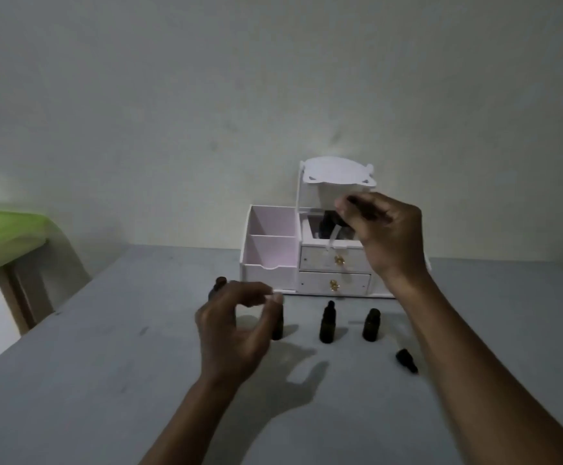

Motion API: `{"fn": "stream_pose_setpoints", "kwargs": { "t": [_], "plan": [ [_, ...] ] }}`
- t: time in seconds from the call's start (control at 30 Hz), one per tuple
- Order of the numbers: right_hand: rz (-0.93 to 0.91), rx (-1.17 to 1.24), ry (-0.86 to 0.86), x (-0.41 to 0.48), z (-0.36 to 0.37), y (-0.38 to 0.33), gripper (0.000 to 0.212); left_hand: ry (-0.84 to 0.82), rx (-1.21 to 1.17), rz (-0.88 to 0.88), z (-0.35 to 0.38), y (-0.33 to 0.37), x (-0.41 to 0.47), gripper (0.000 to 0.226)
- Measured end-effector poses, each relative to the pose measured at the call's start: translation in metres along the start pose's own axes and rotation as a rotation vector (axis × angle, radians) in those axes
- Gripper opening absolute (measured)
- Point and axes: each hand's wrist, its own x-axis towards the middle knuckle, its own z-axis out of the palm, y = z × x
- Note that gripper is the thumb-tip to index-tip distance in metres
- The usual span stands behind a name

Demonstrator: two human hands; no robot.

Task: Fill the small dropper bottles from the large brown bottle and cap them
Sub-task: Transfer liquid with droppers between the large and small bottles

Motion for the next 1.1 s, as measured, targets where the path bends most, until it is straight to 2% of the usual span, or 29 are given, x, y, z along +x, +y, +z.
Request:
{"fn": "stream_pose_setpoints", "kwargs": {
  "t": [0.13, 0.23, 0.4, 0.57, 0.87, 1.1],
  "plan": [
    [0.107, -0.087, 0.087, -0.015, -0.043, 0.029, 0.011, -0.364, -0.204, -0.341, 0.049, 0.035, -0.022, 0.011],
    [0.166, -0.149, 0.134, -0.027, -0.065, 0.047, 0.014, -0.566, -0.214, -0.491, 0.088, 0.045, -0.039, 0.027],
    [0.192, -0.222, 0.208, -0.039, -0.081, 0.067, 0.024, -0.542, -0.096, -0.623, 0.133, 0.033, -0.052, 0.058],
    [0.221, -0.201, 0.254, -0.041, -0.082, 0.078, 0.023, -0.475, -0.105, -0.708, 0.154, 0.019, -0.050, 0.063],
    [0.236, -0.225, 0.234, -0.044, -0.080, 0.089, 0.024, -0.529, -0.063, -0.658, 0.168, 0.019, -0.052, 0.059],
    [0.230, -0.225, 0.212, -0.045, -0.077, 0.095, 0.019, -0.535, -0.047, -0.627, 0.171, 0.023, -0.052, 0.038]
  ]
}}
